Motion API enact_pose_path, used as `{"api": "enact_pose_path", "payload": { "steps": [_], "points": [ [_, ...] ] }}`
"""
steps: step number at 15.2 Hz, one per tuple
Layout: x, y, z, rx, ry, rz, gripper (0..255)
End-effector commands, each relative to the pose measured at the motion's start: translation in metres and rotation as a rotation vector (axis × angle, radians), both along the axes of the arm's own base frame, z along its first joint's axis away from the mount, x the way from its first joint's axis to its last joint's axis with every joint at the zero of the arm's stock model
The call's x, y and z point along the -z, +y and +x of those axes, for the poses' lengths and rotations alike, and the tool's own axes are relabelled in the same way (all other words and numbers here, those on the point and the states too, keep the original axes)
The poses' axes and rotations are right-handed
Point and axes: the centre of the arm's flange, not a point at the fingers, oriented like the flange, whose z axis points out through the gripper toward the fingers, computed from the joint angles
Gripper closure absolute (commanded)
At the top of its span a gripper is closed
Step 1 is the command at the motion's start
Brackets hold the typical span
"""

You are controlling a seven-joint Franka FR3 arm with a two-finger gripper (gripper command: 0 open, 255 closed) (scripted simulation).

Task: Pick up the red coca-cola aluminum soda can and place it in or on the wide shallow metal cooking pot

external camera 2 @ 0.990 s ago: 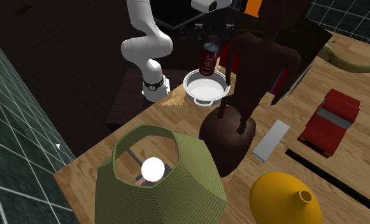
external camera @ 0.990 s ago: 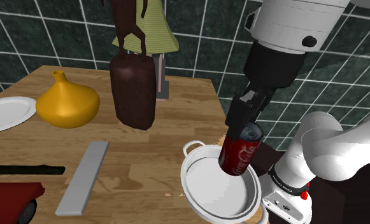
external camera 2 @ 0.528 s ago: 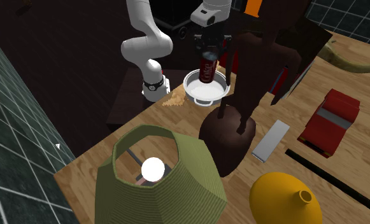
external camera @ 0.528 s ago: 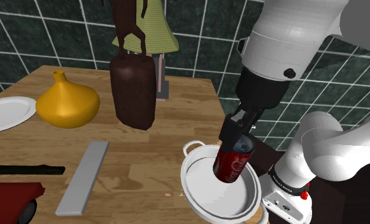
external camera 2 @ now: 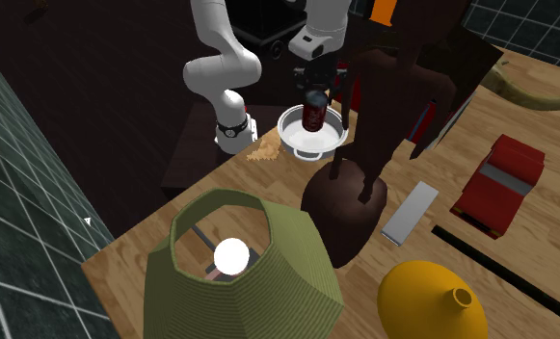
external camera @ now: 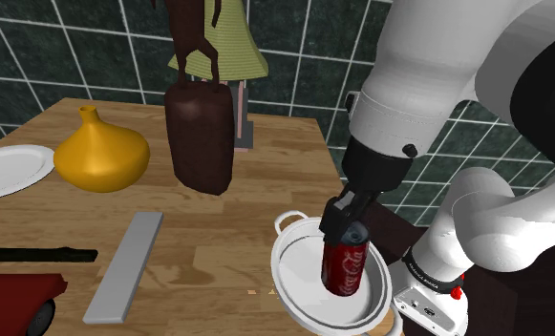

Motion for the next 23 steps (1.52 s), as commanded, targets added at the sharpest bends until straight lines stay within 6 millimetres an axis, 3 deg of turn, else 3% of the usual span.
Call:
{"api": "enact_pose_path", "payload": {
  "steps": [1, 7, 8, 13, 17, 23],
  "points": [
    [0.005, 0.000, 0.000, 0.000, -0.001, 0.000, 255],
    [0.005, 0.000, 0.000, 0.000, -0.001, 0.000, 255],
    [0.005, 0.000, 0.000, 0.000, -0.001, 0.001, 0],
    [0.005, 0.000, 0.000, 0.000, -0.001, 0.000, 0],
    [-0.045, -0.001, 0.000, 0.000, -0.001, 0.001, 0],
    [-0.045, -0.001, 0.000, 0.000, -0.001, 0.000, 0]
  ]
}}
